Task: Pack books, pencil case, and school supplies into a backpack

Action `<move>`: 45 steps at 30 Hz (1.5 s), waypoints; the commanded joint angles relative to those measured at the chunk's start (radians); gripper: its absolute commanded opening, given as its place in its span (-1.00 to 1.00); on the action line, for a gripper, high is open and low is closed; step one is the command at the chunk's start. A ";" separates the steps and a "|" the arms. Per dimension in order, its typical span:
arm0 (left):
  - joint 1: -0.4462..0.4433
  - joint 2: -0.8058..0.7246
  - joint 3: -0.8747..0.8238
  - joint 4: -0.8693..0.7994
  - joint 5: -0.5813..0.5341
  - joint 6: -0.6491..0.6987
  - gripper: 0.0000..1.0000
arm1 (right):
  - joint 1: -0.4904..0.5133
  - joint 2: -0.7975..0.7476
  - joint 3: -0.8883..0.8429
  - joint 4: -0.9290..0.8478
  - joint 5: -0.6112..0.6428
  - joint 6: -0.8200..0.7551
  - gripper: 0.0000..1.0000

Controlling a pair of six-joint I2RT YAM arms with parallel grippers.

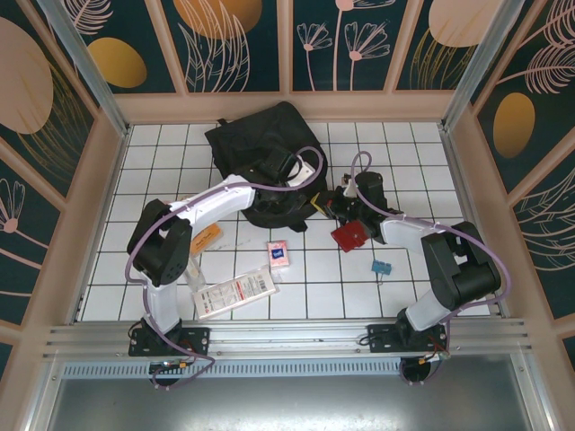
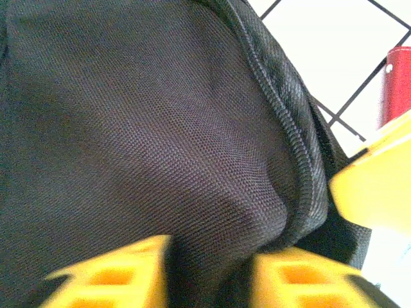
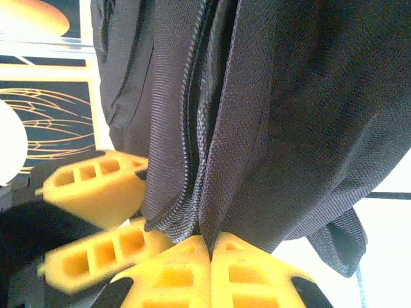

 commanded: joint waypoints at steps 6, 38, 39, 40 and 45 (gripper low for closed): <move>0.000 -0.063 0.024 0.063 -0.053 -0.003 -1.00 | -0.017 -0.023 0.083 -0.117 0.044 -0.077 -1.00; 0.049 0.037 0.455 0.024 -0.373 -0.184 -1.00 | -0.090 0.269 0.991 -0.920 0.350 -0.485 -0.23; 0.059 0.036 0.445 0.032 -0.360 -0.201 -1.00 | -0.089 0.247 0.992 -0.934 0.359 -0.483 -0.17; 0.072 0.034 0.435 0.042 -0.336 -0.222 -1.00 | -0.089 0.221 0.986 -0.953 0.381 -0.476 -0.13; 0.134 0.013 0.403 0.098 -0.164 -0.322 -1.00 | -0.089 0.068 0.835 -1.049 0.515 -0.376 -0.09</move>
